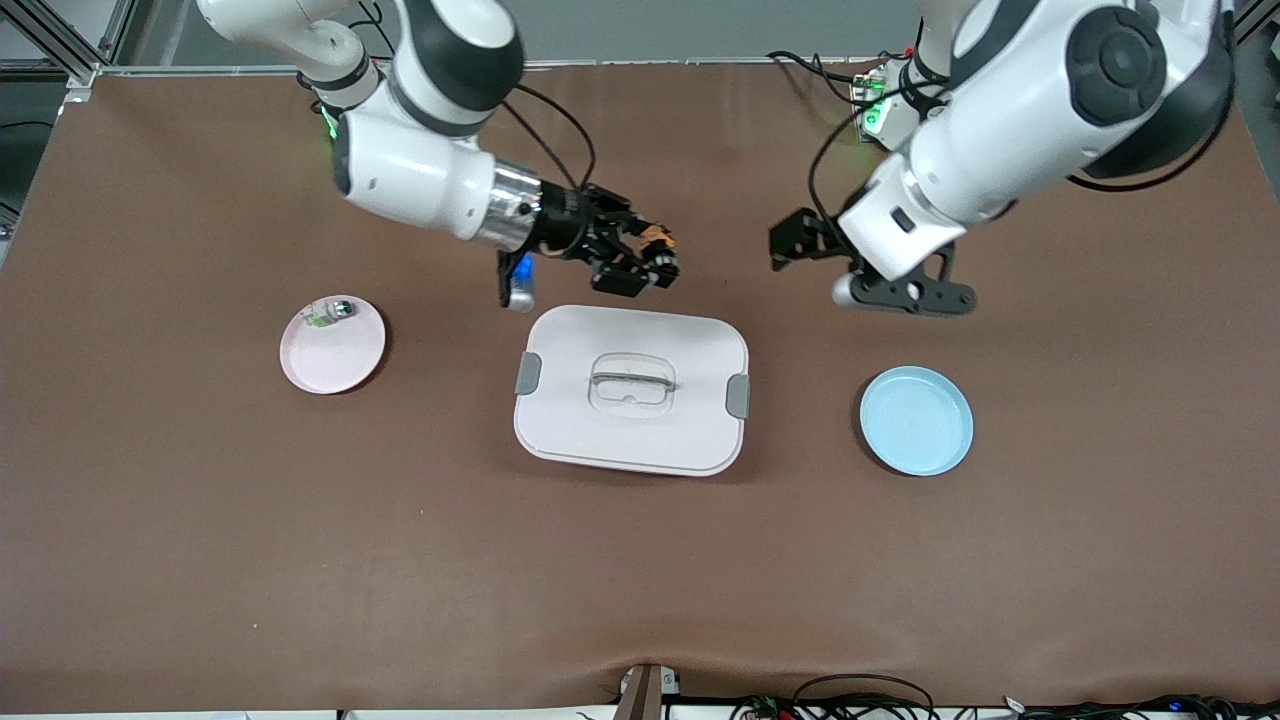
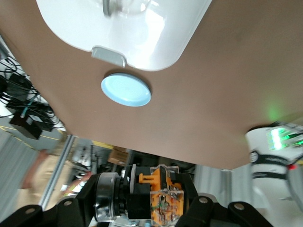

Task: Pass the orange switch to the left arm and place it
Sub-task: 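Grasp the switch with the left gripper from the right gripper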

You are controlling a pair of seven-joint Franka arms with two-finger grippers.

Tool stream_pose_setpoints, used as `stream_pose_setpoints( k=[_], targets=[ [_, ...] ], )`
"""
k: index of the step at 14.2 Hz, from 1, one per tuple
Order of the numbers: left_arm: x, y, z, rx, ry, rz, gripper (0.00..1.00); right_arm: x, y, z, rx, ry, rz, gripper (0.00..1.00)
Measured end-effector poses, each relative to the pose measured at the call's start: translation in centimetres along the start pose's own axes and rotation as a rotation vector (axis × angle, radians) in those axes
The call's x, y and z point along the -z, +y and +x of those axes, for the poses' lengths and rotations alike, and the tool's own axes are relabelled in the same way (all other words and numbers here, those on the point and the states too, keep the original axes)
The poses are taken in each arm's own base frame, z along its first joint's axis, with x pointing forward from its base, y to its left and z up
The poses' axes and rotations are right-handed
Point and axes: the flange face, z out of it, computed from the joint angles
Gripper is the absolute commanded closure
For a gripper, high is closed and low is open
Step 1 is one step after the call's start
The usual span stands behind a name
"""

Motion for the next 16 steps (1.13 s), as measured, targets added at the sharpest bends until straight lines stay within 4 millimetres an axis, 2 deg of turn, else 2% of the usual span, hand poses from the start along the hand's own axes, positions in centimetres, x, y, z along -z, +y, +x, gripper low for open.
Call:
stream_pose_setpoints(
  k=[1, 3, 4, 6, 8, 9, 12, 13, 15, 16],
  targets=[
    [0.2, 0.7, -0.9, 0.003, 0.008, -0.039, 0.0, -1.2, -0.2, -0.5, -0.023, -0.001, 0.014, 0.8],
    [0.1, 0.6, -2.8, -0.012, 0.022, -0.088, 0.0, -3.1, -0.8, -0.7, -0.046, -0.004, 0.027, 0.8],
    [-0.3, -0.2, -3.7, -0.045, 0.019, -0.101, 0.0, -3.8, -1.1, -0.5, -0.053, -0.005, 0.032, 0.8],
    [-0.9, -3.5, -4.9, -0.079, 0.001, -0.15, 0.0, -4.5, -1.5, -0.3, -0.06, -0.005, 0.037, 0.8],
    [-1.1, -6.2, -5.1, -0.054, -0.003, -0.245, 0.01, -4.5, -1.6, -0.3, -0.061, -0.007, 0.04, 0.8],
    [-1.2, -6.7, -4.9, -0.04, 0.014, -0.274, 0.05, -4.4, -1.7, -0.4, -0.06, -0.007, 0.041, 0.8],
    [-3.0, -6.1, -4.7, -0.027, 0.054, -0.296, 0.09, -4.4, -1.7, -0.4, -0.06, -0.008, 0.043, 0.8],
    [-3.7, -5.6, -4.8, -0.027, 0.055, -0.304, 0.17, -4.4, -1.8, -0.4, -0.06, -0.008, 0.043, 0.8],
    [-4.7, -4.6, -4.7, -0.021, 0.071, -0.329, 0.22, -4.3, -1.8, -0.4, -0.06, -0.008, 0.043, 0.8],
    [-5.2, -4.2, -4.4, -0.017, 0.083, -0.34, 0.29, -4.3, -1.8, -0.4, -0.06, -0.008, 0.043, 0.8]
  ],
)
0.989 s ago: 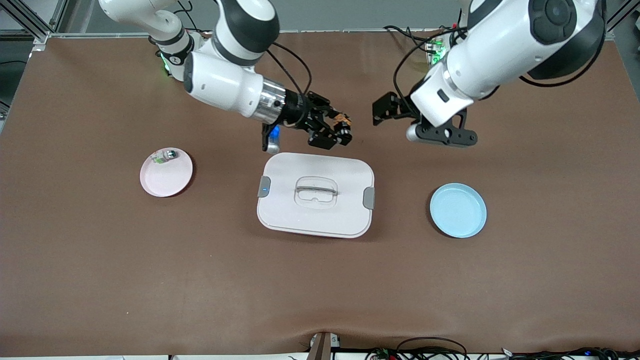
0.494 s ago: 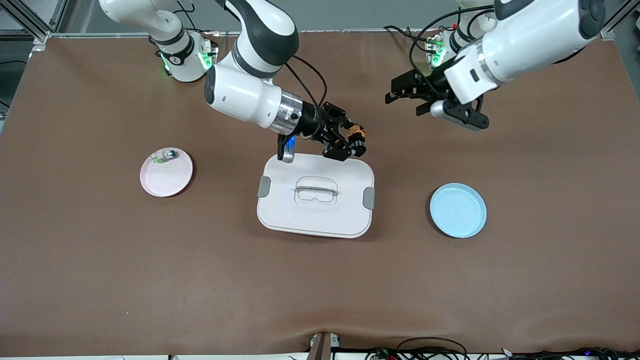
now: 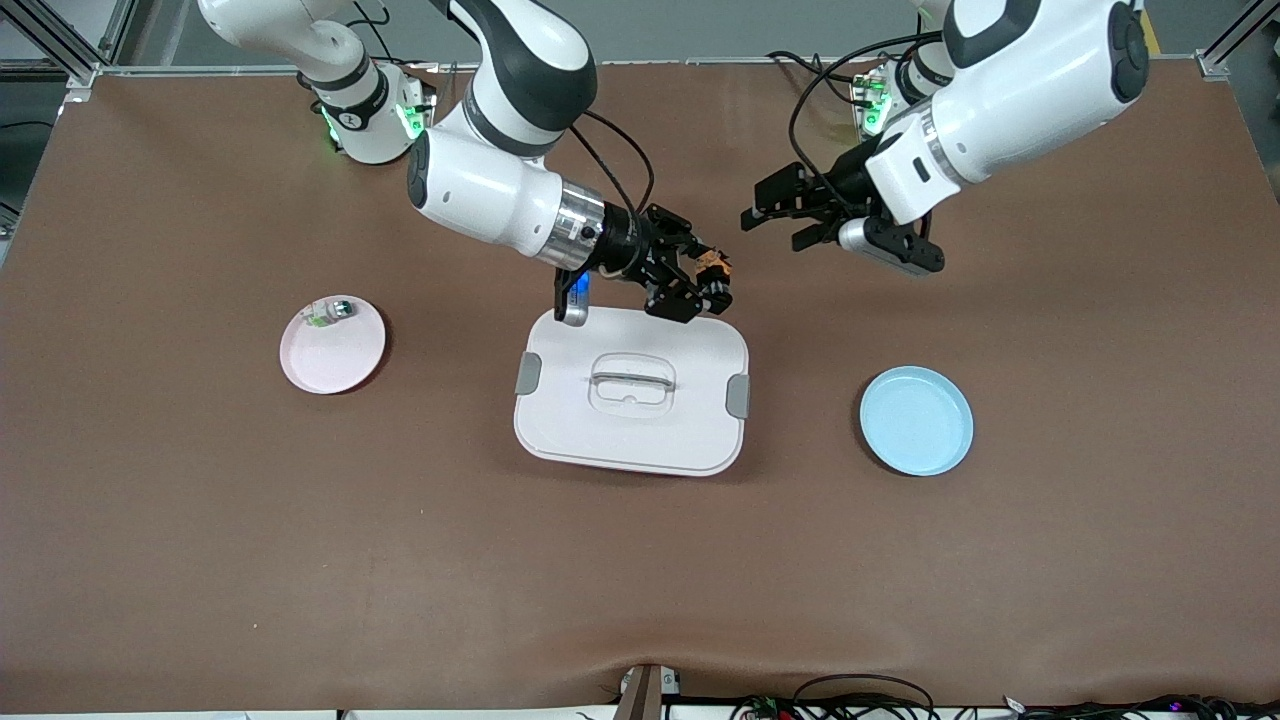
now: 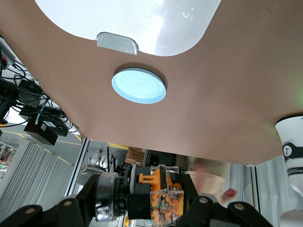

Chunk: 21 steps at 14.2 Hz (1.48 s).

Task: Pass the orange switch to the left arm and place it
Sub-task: 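Grasp the switch with the left gripper from the right gripper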

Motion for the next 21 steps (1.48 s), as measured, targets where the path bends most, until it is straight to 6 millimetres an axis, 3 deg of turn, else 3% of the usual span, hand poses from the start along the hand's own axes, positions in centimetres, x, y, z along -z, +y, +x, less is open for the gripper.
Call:
stream_pose_setpoints(
  k=[1, 7, 9, 11, 15, 21],
  targets=[
    [-0.6, 0.1, 0.3, 0.004, 0.012, -0.009, 0.34, 0.0, 0.0, 0.0, 0.0, 0.0, 0.0, 0.79],
    [-4.1, 0.7, 1.2, 0.006, 0.066, -0.035, 0.35, 0.0, 0.0, 0.0, 0.0, 0.0, 0.0, 0.8],
    [-4.8, 0.8, 1.4, 0.006, 0.084, -0.041, 0.41, 0.0, 0.0, 0.0, 0.0, 0.0, 0.0, 0.79],
    [-5.3, 1.0, 1.5, 0.004, 0.089, -0.045, 0.53, 0.0, 0.0, 0.0, 0.001, 0.0, 0.0, 0.79],
    [-5.7, 1.1, 1.4, 0.002, 0.089, -0.047, 1.0, 0.2, -0.2, 0.0, 0.0, 0.0, 0.004, 0.79],
    [-5.8, 1.2, 1.4, -0.01, 0.089, -0.047, 1.0, 0.2, -0.2, 0.0, -0.001, 0.0, 0.002, 0.76]
  ],
)
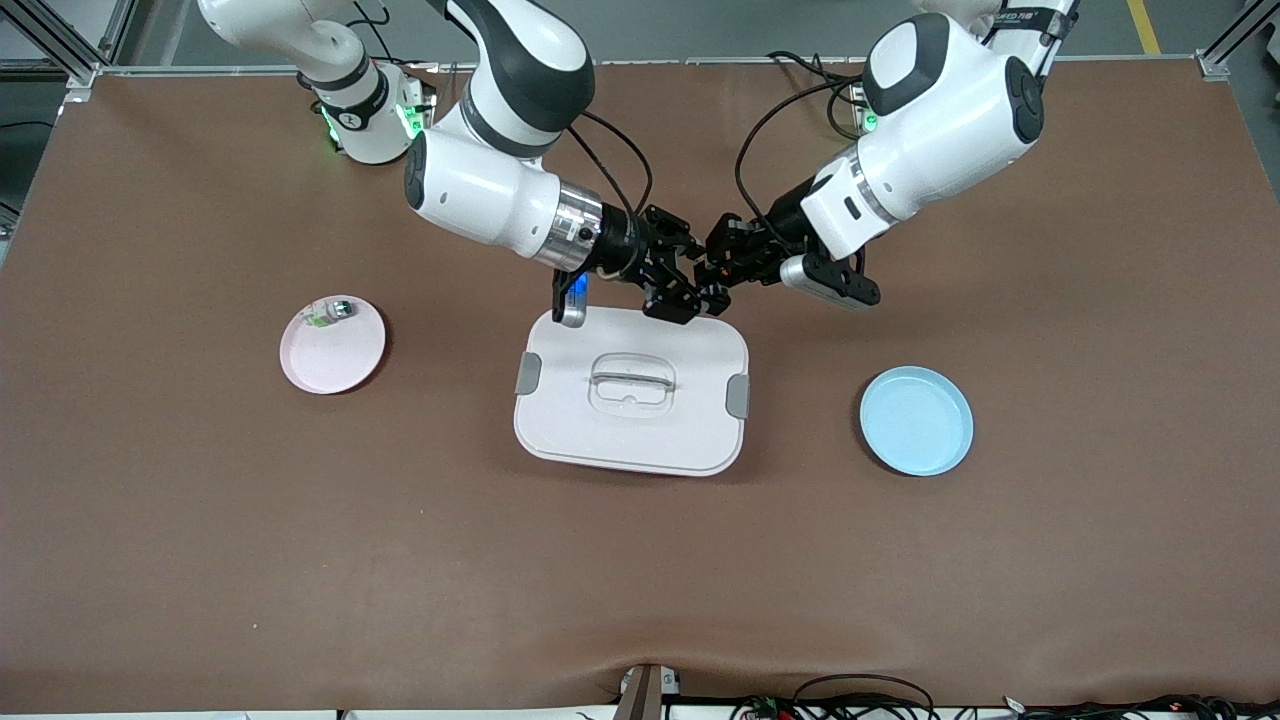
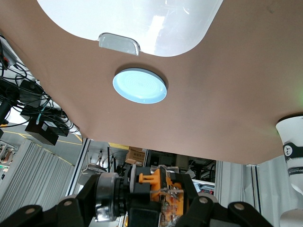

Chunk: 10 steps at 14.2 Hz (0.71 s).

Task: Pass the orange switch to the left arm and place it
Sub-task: 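Grasp the switch with the left gripper from the right gripper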

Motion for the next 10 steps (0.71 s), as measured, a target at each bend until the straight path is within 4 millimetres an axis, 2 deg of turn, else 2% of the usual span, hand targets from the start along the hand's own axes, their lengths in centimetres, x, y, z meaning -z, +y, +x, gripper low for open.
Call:
stream_pose_setpoints(
  k=[1, 4, 5, 10],
  targets=[
    [0.03, 0.02, 0.02, 0.0, 0.001, 0.0, 1.0, 0.02, -0.02, -0.03, 0.0, 0.0, 0.001, 0.63],
    [0.07, 0.08, 0.15, 0.0, 0.002, -0.003, 1.0, 0.11, -0.13, -0.06, 0.001, -0.001, 0.003, 0.11],
    [0.06, 0.08, 0.17, 0.0, 0.001, -0.003, 1.0, 0.12, -0.14, -0.04, 0.001, -0.001, 0.003, 0.0],
    [0.46, -0.52, 0.81, -0.039, 0.02, 0.051, 1.0, 0.12, -0.17, -0.02, -0.001, -0.001, 0.004, 0.0]
  ],
)
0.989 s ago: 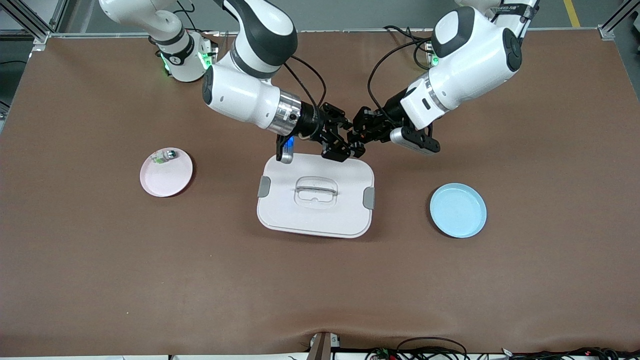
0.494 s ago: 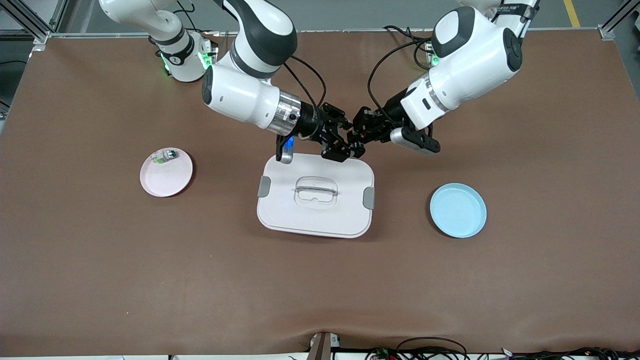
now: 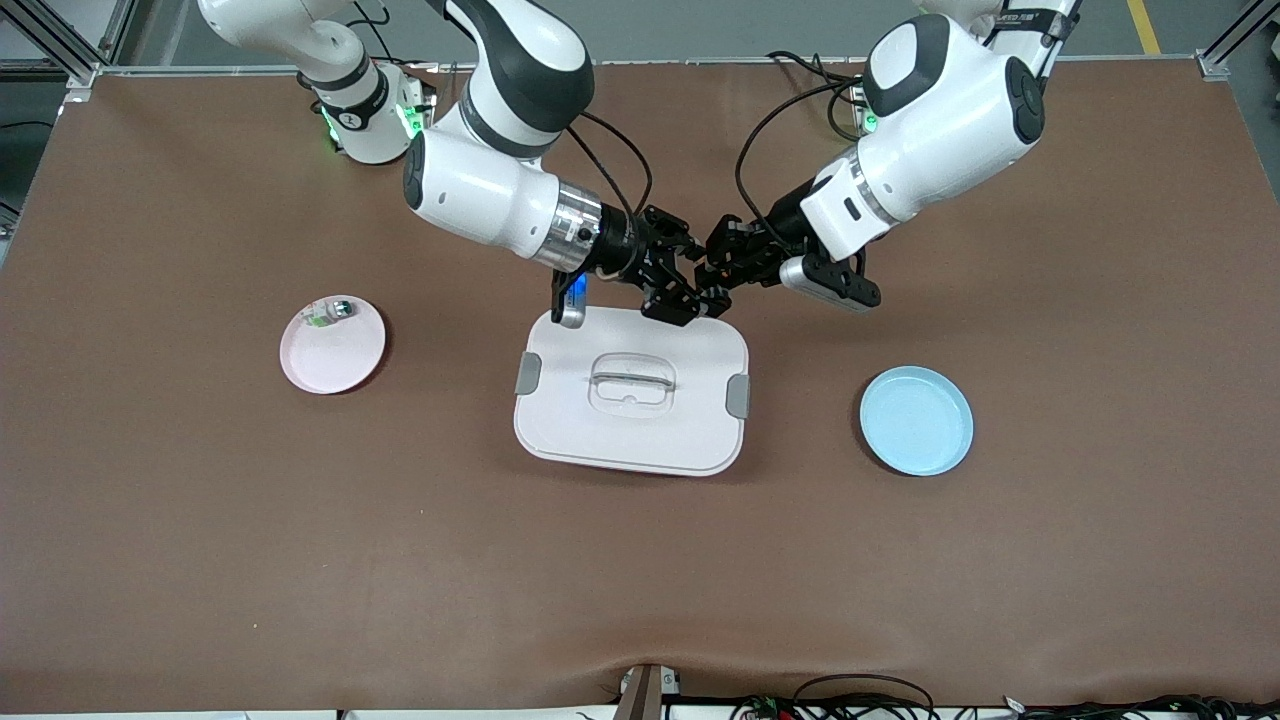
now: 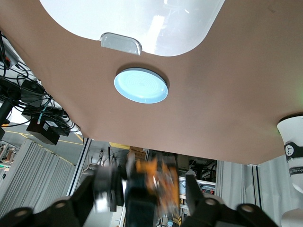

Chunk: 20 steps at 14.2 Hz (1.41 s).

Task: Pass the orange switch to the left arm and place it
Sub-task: 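Grasp the switch with the left gripper from the right gripper, then carry the switch to the blue plate with the left gripper while the right gripper withdraws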

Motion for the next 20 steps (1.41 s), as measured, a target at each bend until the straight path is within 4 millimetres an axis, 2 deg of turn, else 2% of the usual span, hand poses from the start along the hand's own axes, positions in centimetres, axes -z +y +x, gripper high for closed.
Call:
stream_pose_setpoints(
  k=[5, 7, 10, 13, 15, 18, 20],
  targets=[
    [0.4, -2.1, 1.3, -0.011, 0.01, 0.057, 1.0, 0.2, -0.2, 0.0, 0.0, 0.0, 0.004, 0.0],
    [0.8, -3.6, 2.1, -0.05, 0.01, 0.131, 1.0, 0.4, -0.2, -0.2, 0.003, -0.004, 0.0, 0.0],
    [1.6, -7.2, 3.7, -0.116, -0.014, 0.288, 1.0, 1.9, -0.7, -0.6, 0.012, -0.012, -0.022, 0.0],
    [3.0, -10.5, 5.6, -0.191, -0.067, 0.407, 1.0, 5.0, -1.5, -0.4, 0.064, 0.022, -0.083, 0.0],
    [3.8, -13.3, 6.5, -0.267, -0.138, 0.452, 1.0, 7.2, -1.4, -0.2, 0.133, 0.09, -0.125, 0.0],
    [4.5, -19.1, 7.6, -0.455, -0.275, 0.482, 1.0, 9.3, 0.8, 0.0, 0.29, 0.202, -0.166, 0.0],
    [3.7, -22.7, 8.0, -0.567, -0.369, 0.516, 1.0, 11.3, 2.7, 1.8, 0.439, 0.236, -0.194, 0.0]
  ],
)
